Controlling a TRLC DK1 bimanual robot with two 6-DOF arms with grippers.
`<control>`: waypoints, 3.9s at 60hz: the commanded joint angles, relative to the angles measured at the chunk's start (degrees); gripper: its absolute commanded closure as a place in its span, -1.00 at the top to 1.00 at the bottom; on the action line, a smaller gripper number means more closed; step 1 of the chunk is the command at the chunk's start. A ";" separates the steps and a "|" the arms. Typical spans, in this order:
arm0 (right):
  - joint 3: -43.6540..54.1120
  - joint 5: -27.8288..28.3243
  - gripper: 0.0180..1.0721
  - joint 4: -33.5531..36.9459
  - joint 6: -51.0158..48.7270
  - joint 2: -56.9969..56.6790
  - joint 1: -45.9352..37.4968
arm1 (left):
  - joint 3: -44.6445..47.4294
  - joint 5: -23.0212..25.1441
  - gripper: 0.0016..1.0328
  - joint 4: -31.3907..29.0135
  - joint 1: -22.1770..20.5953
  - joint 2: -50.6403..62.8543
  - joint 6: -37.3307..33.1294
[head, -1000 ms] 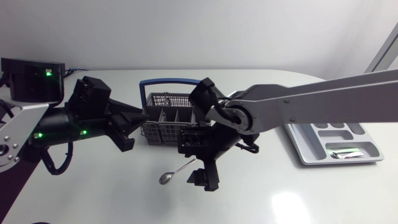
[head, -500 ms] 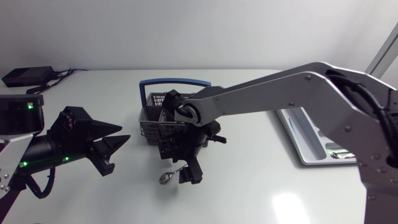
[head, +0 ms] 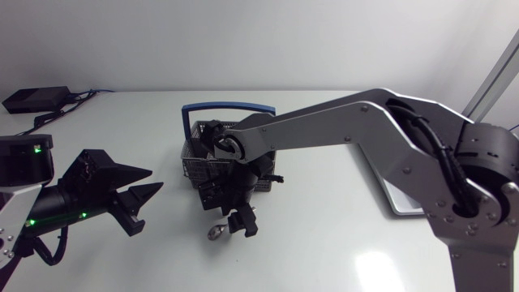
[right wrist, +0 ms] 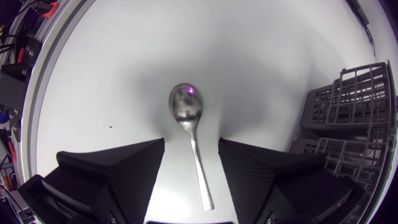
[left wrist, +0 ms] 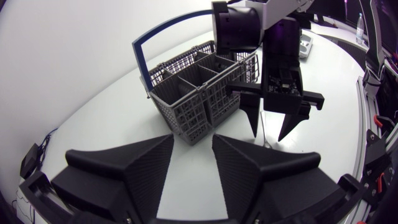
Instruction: Unload the cutlery basket into the drawer organizer.
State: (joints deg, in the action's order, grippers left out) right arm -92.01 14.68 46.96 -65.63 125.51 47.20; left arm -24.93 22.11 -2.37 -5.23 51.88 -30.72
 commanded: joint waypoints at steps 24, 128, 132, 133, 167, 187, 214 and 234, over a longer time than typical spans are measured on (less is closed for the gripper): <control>-1.07 -0.79 -0.28 0.94 -2.05 2.98 2.28 | 2.69 0.74 -0.11 0.88 0.22 -1.96 -1.10; 33.30 2.55 -0.87 4.90 -34.75 -34.55 -59.42 | 0.85 -13.67 -0.06 4.31 -13.49 1.82 4.00; 30.48 2.64 -0.87 5.95 -38.09 -32.17 -64.69 | 0.67 -14.20 -0.06 4.31 -13.75 2.00 4.00; 29.69 2.81 -0.87 6.30 -38.88 -31.47 -65.92 | 0.67 -14.29 -0.06 4.31 -13.84 2.18 4.09; 9.83 2.29 -0.88 7.53 -53.73 -12.13 -85.17 | -1.62 -18.15 -0.06 5.01 -16.39 5.25 5.50; 13.17 -1.41 0.34 0.15 -52.06 -11.87 -84.73 | -1.79 -18.50 -0.06 5.71 -15.42 5.52 6.20; 27.85 4.22 0.77 -2.57 -31.58 -34.46 -72.51 | -8.03 -18.15 -0.06 9.75 -4.70 13.34 9.36; 36.28 5.71 0.77 -17.87 3.31 -38.85 -47.46 | -19.63 -13.50 -0.06 10.46 3.56 31.09 11.82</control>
State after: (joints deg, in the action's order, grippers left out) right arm -57.65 20.34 31.88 -72.31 86.35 -4.86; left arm -41.74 7.79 7.40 -2.46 79.05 -20.29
